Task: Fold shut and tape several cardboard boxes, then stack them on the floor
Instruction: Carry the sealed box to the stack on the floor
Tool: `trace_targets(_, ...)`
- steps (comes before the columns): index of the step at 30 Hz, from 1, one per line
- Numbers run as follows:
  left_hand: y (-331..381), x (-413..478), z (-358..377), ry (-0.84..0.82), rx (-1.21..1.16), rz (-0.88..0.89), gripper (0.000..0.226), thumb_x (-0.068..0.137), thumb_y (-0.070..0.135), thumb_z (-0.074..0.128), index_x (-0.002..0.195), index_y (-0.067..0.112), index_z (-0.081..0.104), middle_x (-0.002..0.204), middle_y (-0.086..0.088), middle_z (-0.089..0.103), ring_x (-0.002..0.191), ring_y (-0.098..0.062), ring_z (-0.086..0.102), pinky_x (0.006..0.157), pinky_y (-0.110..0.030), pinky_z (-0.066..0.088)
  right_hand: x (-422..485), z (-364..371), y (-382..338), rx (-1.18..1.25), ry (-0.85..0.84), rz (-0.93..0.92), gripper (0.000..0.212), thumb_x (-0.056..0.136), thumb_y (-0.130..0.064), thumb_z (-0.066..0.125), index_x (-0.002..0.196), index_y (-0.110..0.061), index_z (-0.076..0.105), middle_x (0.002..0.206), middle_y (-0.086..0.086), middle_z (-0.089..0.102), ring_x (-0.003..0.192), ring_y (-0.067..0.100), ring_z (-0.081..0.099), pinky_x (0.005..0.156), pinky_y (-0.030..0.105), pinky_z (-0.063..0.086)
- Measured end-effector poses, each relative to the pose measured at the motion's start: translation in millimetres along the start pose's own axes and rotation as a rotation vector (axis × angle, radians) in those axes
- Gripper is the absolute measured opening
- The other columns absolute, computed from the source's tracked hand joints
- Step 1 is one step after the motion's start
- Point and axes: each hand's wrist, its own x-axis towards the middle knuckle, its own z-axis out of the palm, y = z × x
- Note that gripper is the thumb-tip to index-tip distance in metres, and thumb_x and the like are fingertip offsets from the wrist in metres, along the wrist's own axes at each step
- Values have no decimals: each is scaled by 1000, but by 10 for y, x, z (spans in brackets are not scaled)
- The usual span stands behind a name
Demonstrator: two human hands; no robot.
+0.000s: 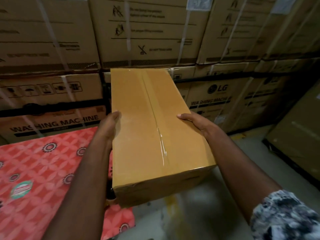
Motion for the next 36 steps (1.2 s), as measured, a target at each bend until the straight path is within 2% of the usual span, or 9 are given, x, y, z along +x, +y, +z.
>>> trace_targets(4, -139, 164, 395, -106, 0, -34, 45, 110, 17, 33, 152, 1, 36, 147, -9, 49, 142, -19, 37, 114, -28, 32, 243, -409, 89, 7, 16, -8, 39, 89, -29, 73, 125, -21, 59, 111, 14, 71, 97, 32, 67, 97, 52, 53)
trace_targets(8, -445, 404, 607, -129, -34, -104, 53, 110, 25, 33, 158, 6, 24, 165, -12, 25, 152, -24, 24, 126, -39, 13, 419, -718, 259, 15, 11, 14, 59, 74, -35, 80, 128, -23, 60, 115, 15, 72, 101, 34, 69, 94, 51, 55)
trace_targets(14, -708, 311, 1137, -64, 2, -191, 48, 109, 23, 36, 151, 1, 37, 156, -13, 40, 146, -28, 36, 122, -38, 24, 685, -1185, 608, 19, 10, 44, 68, 69, -41, 82, 131, -26, 60, 117, 11, 73, 103, 33, 71, 87, 45, 58)
trace_targets(18, -950, 209, 1571, -21, 0, -158, 46, 106, 22, 48, 147, 2, 45, 145, -10, 51, 140, -27, 45, 114, -34, 34, 793, -1632, 825, 26, -6, 44, 71, 69, -38, 83, 135, -25, 59, 116, 7, 74, 105, 30, 71, 89, 44, 58)
trace_targets(21, -1240, 135, 1869, -7, 20, -133, 66, 95, 32, 63, 153, 8, 40, 154, -12, 44, 142, -32, 43, 121, -47, 29, 850, -2005, 980, 24, -14, 46, 66, 68, -36, 84, 129, -28, 61, 115, 5, 74, 107, 30, 70, 93, 45, 57)
trace_targets(24, -1795, 298, 1972, 66, 53, -209, 88, 71, 54, 81, 148, 27, 48, 146, -8, 55, 127, -35, 55, 110, -56, 42, 912, -2371, 1161, -21, -34, 32, 58, 73, -37, 84, 126, -36, 60, 117, 1, 72, 108, 26, 68, 98, 48, 54)
trace_targets(28, -1764, -87, 2545, 83, 83, -224, 42, 98, 26, 63, 139, 21, 55, 127, -8, 65, 111, -32, 62, 96, -47, 52, 998, -2786, 1468, -49, -53, 58, 65, 74, -39, 83, 134, -35, 56, 123, -1, 68, 112, 26, 65, 101, 51, 51)
trace_targets(31, -1849, -151, 2788, 72, 95, -250, 32, 102, 17, 58, 134, 20, 57, 118, -5, 68, 103, -27, 65, 78, -35, 53, 1077, -3001, 1651, -63, -64, 103, 76, 73, -40, 86, 141, -31, 54, 125, -1, 68, 114, 25, 64, 101, 50, 50)
trace_targets(36, -2208, -5, 2881, 85, 119, -361, 31, 101, 9, 56, 130, 19, 61, 117, -11, 70, 104, -34, 66, 88, -46, 54, 1278, -3131, 2077, -102, -69, 146, 74, 74, -34, 90, 140, -29, 57, 126, -5, 69, 114, 18, 65, 100, 46, 53)
